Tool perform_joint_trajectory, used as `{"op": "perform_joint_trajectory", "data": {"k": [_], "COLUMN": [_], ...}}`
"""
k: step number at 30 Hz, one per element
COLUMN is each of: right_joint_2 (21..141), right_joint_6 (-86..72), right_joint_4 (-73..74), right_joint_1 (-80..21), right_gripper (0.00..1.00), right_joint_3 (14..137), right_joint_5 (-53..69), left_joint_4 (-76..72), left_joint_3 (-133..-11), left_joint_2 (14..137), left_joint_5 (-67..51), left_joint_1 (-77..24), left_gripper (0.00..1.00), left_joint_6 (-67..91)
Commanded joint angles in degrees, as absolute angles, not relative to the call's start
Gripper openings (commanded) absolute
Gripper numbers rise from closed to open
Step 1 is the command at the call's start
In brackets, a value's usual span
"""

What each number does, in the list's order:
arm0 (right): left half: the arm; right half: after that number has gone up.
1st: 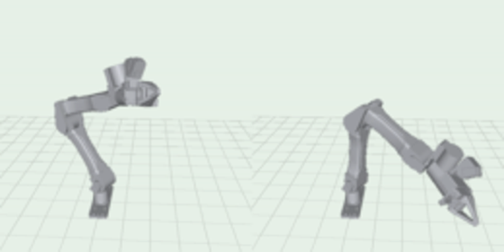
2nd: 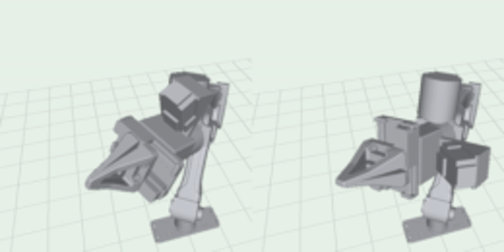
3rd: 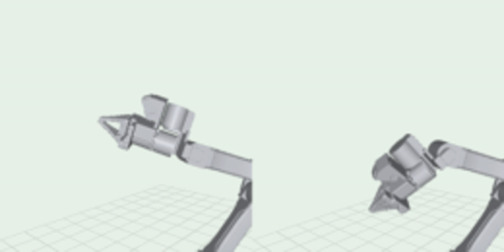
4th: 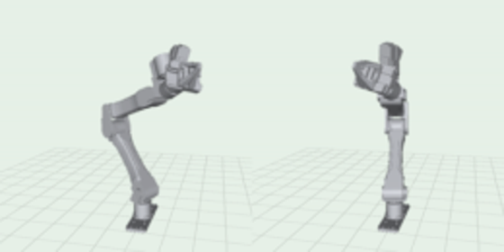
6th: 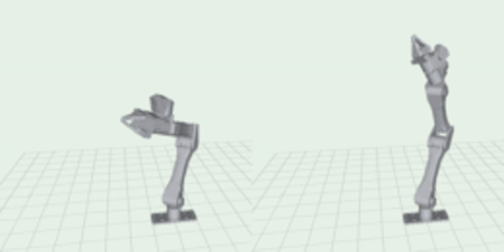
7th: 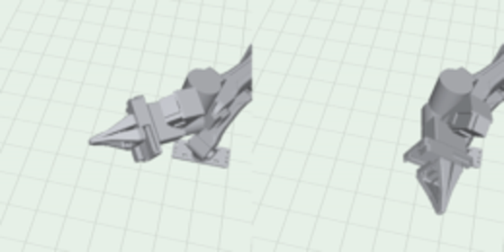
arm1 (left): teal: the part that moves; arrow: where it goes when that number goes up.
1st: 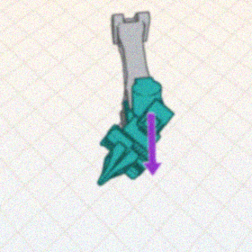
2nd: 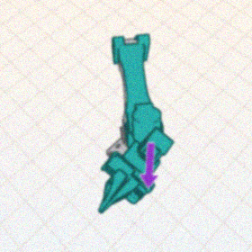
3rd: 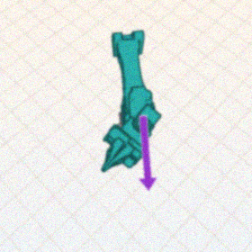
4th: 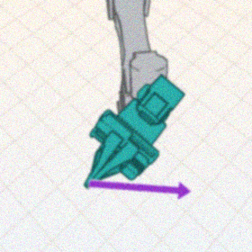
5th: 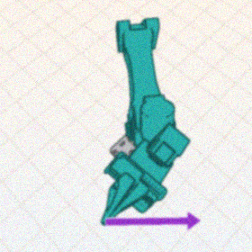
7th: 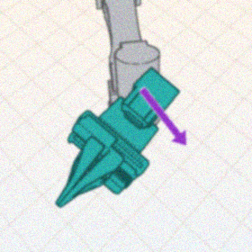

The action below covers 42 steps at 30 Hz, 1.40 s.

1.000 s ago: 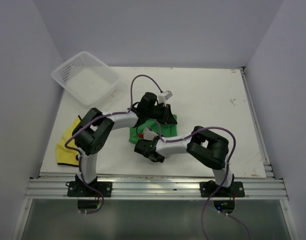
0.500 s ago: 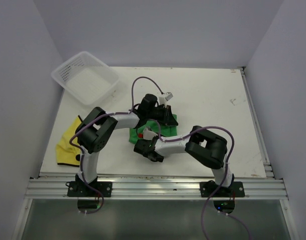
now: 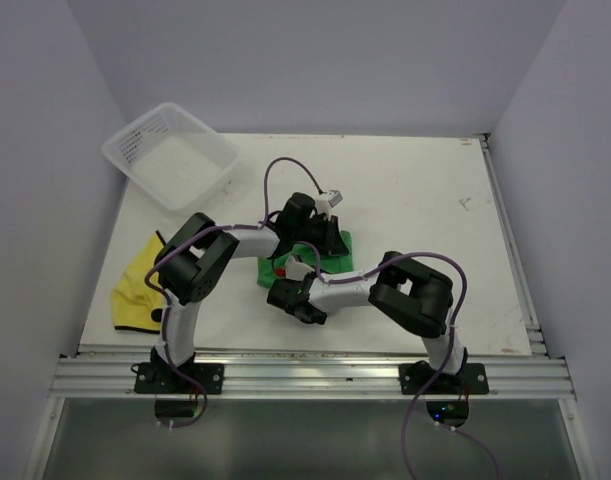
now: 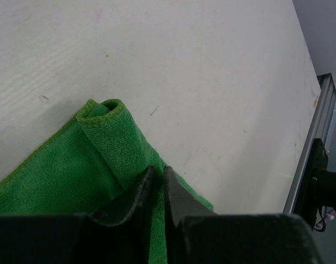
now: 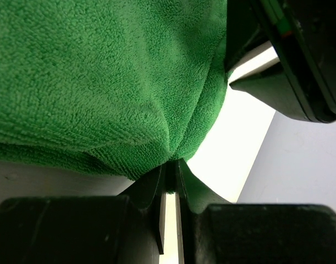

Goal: Roll the towels
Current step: Roll the towel

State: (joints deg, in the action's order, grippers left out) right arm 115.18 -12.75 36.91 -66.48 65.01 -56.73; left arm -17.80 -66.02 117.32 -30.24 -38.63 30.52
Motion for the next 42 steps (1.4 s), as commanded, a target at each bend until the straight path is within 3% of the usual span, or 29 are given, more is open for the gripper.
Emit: {"op": "perform_joint_trajectory", "data": {"k": [1,8,12,22,30,42], "right_joint_2": [116.81,114.62,113.21,106.62,96.7,72.27], "right_joint_6": [-16.52,-18.1,-19.77,-24.25,-29.43,-33.31], "right_joint_4": [34.89,35.68,36.82,39.37,40.26,27.88], "right_joint_1": [-65.92,-66.0,-66.0,-66.01,-66.8,-62.06], "right_gripper": [0.0,0.08,0.24,0.4,0.45,0.52], "right_joint_3": [66.0,65.48,65.83,65.66,60.92,49.24], "right_joint_5": [-51.24,-51.24,-49.75,-49.4,-46.33,-34.29], "left_joint_4": [-15.12,-15.29,-15.64,-17.14,-17.05,-17.05], "left_joint_3": [-66.53,-66.36,-65.74,-63.55,-62.76,-61.43], "left_joint_2": [119.09,119.97,120.23,119.45,118.57,116.89], "left_joint_5": [-24.79,-23.47,-22.86,-21.62,-21.01,-20.57], "left_joint_1": [-38.23,-38.23,-38.23,-38.14,-38.23,-38.23], "left_gripper": [0.16,0.14,0.14,0.13,0.13,0.12], "left_joint_6": [27.07,27.33,27.16,27.6,27.51,27.51]}}
